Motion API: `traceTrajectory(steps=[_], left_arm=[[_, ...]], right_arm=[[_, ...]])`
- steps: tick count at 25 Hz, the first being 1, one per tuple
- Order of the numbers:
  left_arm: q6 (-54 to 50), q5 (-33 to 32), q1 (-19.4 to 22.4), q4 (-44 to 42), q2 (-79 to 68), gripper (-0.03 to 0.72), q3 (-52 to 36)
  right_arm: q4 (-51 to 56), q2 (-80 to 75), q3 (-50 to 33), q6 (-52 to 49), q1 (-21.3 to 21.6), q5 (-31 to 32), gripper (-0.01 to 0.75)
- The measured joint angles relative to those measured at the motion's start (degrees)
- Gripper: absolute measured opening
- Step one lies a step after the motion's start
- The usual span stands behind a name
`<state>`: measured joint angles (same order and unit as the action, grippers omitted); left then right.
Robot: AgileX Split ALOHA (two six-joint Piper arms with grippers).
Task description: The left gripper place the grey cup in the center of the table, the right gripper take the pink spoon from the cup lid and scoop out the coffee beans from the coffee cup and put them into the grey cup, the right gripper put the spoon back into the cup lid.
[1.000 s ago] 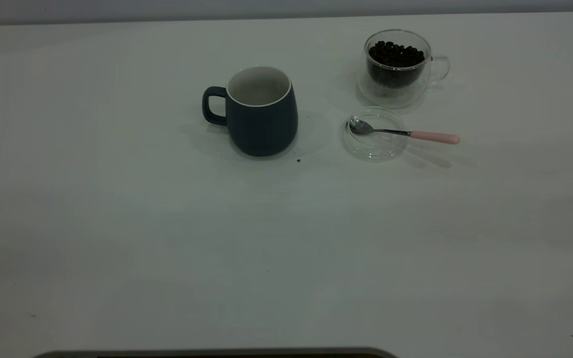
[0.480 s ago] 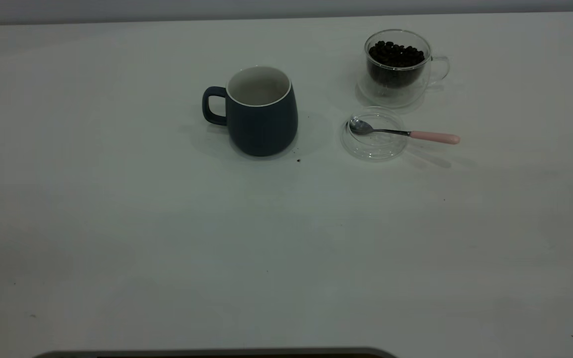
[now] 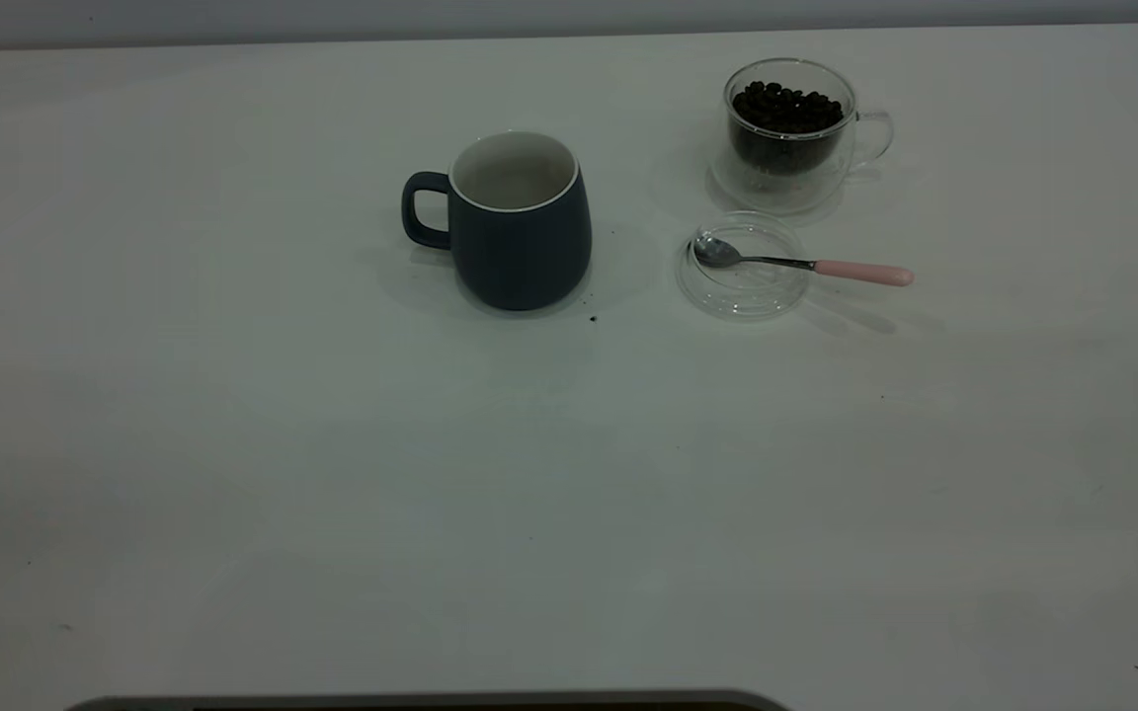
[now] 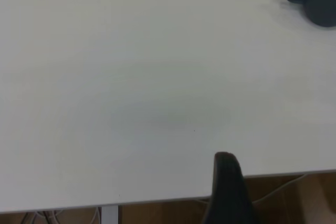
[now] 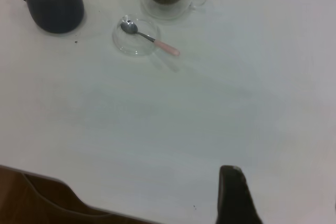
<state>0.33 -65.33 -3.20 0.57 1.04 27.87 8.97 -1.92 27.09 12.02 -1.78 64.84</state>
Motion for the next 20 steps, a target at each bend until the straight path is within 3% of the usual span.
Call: traceTrajectory(steps=[10,20], left_arm=[[0.0,0.0,0.0,0.0,0.0,0.565,0.0],[0.0,0.0,0.0,0.0,0.0,0.565,0.0]], right_arm=[[-9.0,0.0,-0.1,-9.5,0.1,-0.1,0.443],[-9.7,0.0,-0.1,-10.5,0.1,-0.1,0.397]])
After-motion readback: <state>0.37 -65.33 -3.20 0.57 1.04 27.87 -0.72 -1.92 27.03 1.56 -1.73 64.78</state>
